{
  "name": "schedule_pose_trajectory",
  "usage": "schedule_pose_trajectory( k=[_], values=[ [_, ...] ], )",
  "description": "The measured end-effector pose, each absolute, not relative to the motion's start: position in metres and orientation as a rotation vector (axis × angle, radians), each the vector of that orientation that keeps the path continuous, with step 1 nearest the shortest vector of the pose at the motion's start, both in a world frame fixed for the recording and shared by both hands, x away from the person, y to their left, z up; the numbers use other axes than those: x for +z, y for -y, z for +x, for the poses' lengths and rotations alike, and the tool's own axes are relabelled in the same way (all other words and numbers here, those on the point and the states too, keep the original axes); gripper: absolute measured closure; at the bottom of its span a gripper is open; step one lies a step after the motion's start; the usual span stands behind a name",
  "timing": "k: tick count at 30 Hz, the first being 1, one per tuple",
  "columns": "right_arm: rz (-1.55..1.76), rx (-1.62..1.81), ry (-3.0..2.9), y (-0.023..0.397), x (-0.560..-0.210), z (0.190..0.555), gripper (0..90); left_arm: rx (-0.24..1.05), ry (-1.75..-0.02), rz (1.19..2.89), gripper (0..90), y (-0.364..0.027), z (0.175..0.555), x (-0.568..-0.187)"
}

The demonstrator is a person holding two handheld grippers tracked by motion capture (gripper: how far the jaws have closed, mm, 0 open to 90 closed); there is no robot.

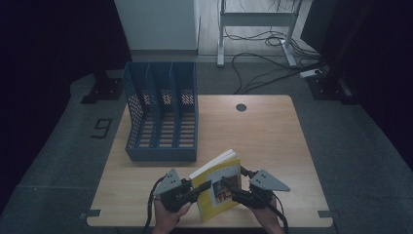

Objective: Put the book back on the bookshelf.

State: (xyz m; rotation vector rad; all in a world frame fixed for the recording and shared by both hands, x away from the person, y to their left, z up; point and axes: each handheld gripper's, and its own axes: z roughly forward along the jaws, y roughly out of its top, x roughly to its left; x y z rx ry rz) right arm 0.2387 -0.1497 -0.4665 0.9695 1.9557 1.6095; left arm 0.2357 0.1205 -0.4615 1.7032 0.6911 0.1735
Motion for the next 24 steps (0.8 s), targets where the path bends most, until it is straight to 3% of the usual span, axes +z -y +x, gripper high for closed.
schedule_pose_trajectory(
  k=[12, 24],
  values=[
    [1.008, 1.629, -1.996, 0.153, -0.472, 0.244, 33.5, 0.117, -0.764, 1.634, 75.4, -0.135, 0.246, -0.467],
    [1.095, 1.566, -1.985, 0.168, -0.486, 0.256, 33.5, 0.141, -0.815, 1.540, 75.3, -0.165, 0.247, -0.453]
  ],
)
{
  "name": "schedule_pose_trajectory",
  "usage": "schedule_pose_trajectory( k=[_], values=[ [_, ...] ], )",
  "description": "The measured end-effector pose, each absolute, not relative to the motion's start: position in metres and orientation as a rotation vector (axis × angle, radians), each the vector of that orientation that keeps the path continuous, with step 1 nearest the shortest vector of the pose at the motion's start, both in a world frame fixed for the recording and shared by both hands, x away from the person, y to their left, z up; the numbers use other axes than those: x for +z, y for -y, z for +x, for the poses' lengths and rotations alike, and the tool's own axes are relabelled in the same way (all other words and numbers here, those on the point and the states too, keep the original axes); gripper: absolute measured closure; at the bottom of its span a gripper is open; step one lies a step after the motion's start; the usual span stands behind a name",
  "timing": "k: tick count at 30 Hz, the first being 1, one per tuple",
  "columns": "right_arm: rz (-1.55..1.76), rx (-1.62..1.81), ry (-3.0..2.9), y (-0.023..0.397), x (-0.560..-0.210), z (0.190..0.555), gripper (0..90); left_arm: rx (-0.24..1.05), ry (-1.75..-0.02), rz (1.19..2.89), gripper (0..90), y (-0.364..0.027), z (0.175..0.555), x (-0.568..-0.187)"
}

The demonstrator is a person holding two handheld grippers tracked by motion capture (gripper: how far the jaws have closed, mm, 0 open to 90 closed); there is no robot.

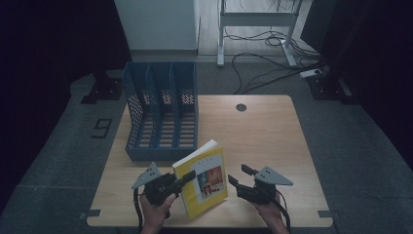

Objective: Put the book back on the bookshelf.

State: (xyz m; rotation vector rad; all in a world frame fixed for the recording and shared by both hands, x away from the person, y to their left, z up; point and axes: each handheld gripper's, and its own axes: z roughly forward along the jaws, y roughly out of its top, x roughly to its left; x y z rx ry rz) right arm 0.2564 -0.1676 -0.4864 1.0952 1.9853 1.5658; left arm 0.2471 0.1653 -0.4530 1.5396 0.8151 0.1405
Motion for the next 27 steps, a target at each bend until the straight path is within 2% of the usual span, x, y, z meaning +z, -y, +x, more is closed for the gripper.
schedule_pose_trajectory(
  k=[27],
  values=[
    [1.288, 1.269, -2.098, 0.174, -0.537, 0.284, 33.0, 0.163, -0.824, 1.429, 75.2, -0.199, 0.244, -0.436]
  ],
)
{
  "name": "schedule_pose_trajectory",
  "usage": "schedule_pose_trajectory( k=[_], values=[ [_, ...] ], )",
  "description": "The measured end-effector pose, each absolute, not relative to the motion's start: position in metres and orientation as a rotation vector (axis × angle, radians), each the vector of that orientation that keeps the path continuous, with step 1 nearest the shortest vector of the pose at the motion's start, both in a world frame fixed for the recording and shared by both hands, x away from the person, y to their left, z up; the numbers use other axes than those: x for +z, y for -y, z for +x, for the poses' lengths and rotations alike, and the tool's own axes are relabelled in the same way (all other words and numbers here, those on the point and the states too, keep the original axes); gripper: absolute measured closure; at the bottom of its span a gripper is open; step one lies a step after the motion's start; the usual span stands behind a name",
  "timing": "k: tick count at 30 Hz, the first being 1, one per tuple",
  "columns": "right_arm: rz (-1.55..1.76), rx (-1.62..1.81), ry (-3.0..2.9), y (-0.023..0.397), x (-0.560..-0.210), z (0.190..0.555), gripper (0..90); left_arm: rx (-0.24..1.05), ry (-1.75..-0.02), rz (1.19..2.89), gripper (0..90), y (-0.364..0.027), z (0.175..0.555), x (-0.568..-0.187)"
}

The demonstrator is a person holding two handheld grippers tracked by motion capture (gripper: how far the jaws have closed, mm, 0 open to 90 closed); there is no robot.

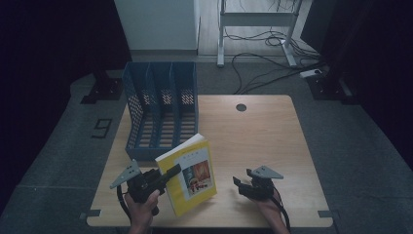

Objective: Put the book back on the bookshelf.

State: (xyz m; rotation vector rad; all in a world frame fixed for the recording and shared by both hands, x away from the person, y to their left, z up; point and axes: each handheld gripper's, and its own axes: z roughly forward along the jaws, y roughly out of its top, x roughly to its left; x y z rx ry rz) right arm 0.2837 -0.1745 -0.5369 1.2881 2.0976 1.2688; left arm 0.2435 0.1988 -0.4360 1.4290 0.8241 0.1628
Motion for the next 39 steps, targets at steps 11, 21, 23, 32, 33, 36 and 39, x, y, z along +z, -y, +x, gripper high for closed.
schedule_pose_trajectory(
  k=[11, 21, 23, 32, 33, 36, 39],
  values=[
    [1.325, 1.201, -2.136, 0.177, -0.545, 0.288, 33.0, 0.176, -0.847, 1.418, 75.1, -0.203, 0.245, -0.438],
    [1.322, 1.134, -2.161, 0.174, -0.552, 0.290, 32.3, 0.206, -0.865, 1.401, 75.1, -0.210, 0.245, -0.436],
    [1.328, 1.122, -2.160, 0.174, -0.553, 0.290, 32.3, 0.217, -0.872, 1.400, 75.1, -0.212, 0.245, -0.435],
    [1.338, 1.079, -2.156, 0.177, -0.554, 0.292, 31.6, 0.234, -0.883, 1.367, 75.1, -0.222, 0.244, -0.431],
    [1.347, 1.077, -2.154, 0.177, -0.554, 0.293, 31.6, 0.237, -0.885, 1.366, 75.1, -0.224, 0.244, -0.431],
    [1.355, 1.074, -2.150, 0.179, -0.554, 0.293, 31.5, 0.242, -0.890, 1.359, 75.1, -0.226, 0.244, -0.431],
    [1.349, 1.064, -2.149, 0.179, -0.554, 0.294, 31.5, 0.248, -0.895, 1.354, 75.1, -0.229, 0.244, -0.431]
  ],
)
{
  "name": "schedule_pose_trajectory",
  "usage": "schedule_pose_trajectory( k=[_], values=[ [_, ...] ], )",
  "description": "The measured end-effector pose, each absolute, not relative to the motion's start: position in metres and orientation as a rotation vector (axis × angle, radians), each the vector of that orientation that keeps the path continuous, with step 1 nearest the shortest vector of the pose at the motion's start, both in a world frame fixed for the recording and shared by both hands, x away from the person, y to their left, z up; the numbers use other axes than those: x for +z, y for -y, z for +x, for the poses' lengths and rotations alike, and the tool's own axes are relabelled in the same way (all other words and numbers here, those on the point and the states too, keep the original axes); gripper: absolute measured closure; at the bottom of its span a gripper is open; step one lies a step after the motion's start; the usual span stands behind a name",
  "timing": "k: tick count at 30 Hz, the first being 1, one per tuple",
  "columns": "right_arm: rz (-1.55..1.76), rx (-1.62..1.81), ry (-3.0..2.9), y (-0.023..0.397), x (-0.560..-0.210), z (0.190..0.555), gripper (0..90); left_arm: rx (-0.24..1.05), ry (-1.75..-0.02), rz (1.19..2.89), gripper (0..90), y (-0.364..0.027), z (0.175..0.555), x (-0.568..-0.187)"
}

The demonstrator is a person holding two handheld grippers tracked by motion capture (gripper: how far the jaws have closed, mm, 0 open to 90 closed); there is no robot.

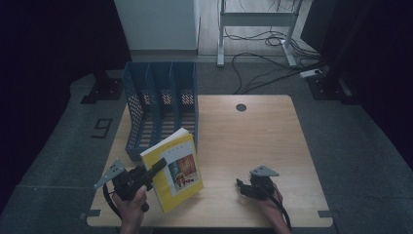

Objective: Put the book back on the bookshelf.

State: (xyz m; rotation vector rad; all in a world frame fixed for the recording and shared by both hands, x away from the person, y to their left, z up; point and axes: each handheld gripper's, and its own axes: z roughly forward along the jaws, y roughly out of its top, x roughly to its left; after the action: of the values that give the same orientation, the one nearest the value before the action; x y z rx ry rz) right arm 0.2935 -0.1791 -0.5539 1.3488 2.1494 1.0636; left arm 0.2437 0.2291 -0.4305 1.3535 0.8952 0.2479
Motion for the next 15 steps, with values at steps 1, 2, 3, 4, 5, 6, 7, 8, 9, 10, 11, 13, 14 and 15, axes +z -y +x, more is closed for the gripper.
schedule_pose_trajectory(
  k=[1, 2, 3, 4, 5, 6, 7, 8, 9, 10, 11, 13, 14, 15],
  values=[
    [1.346, 1.059, -2.150, 0.1792, -0.5539, 0.2937, 31.5, 0.249, -0.897, 1.351, 75.1, -0.2299, 0.2439, -0.4304],
    [1.343, 1.053, -2.150, 0.1793, -0.5539, 0.2940, 31.5, 0.251, -0.899, 1.350, 75.1, -0.2308, 0.2439, -0.4303],
    [1.340, 1.045, -2.149, 0.1798, -0.5540, 0.2944, 31.4, 0.252, -0.901, 1.346, 75.1, -0.2313, 0.2439, -0.4302],
    [1.340, 1.038, -2.147, 0.1804, -0.5540, 0.2949, 31.4, 0.255, -0.902, 1.348, 75.1, -0.2323, 0.2439, -0.4301],
    [1.345, 1.034, -2.142, 0.1812, -0.5540, 0.2953, 31.3, 0.257, -0.903, 1.348, 75.1, -0.2331, 0.2438, -0.4299],
    [1.349, 1.033, -2.140, 0.1820, -0.5540, 0.2956, 31.3, 0.257, -0.905, 1.348, 75.1, -0.2338, 0.2436, -0.4297],
    [1.351, 1.031, -2.138, 0.1825, -0.5540, 0.2959, 31.3, 0.258, -0.906, 1.343, 75.1, -0.2342, 0.2436, -0.4295],
    [1.350, 1.021, -2.134, 0.1825, -0.5541, 0.2960, 31.3, 0.262, -0.905, 1.342, 75.1, -0.2349, 0.2435, -0.4294],
    [1.350, 1.021, -2.134, 0.1825, -0.5541, 0.2960, 31.3, 0.262, -0.906, 1.341, 75.1, -0.2355, 0.2433, -0.4291],
    [1.347, 1.014, -2.134, 0.1820, -0.5541, 0.2959, 31.2, 0.262, -0.905, 1.338, 75.1, -0.2360, 0.2432, -0.4289],
    [1.345, 1.007, -2.134, 0.1813, -0.5542, 0.2957, 31.0, 0.263, -0.905, 1.338, 75.1, -0.2366, 0.2431, -0.4286],
    [1.333, 0.995, -2.137, 0.1800, -0.5543, 0.2956, 30.1, 0.269, -0.906, 1.335, 75.1, -0.2373, 0.2428, -0.4283],
    [1.334, 0.995, -2.136, 0.1806, -0.5544, 0.2964, 30.0, 0.272, -0.906, 1.334, 75.1, -0.2378, 0.2427, -0.4282],
    [1.334, 0.995, -2.136, 0.1806, -0.5544, 0.2964, 30.0, 0.272, -0.906, 1.335, 75.1, -0.2383, 0.2425, -0.4278]
  ],
)
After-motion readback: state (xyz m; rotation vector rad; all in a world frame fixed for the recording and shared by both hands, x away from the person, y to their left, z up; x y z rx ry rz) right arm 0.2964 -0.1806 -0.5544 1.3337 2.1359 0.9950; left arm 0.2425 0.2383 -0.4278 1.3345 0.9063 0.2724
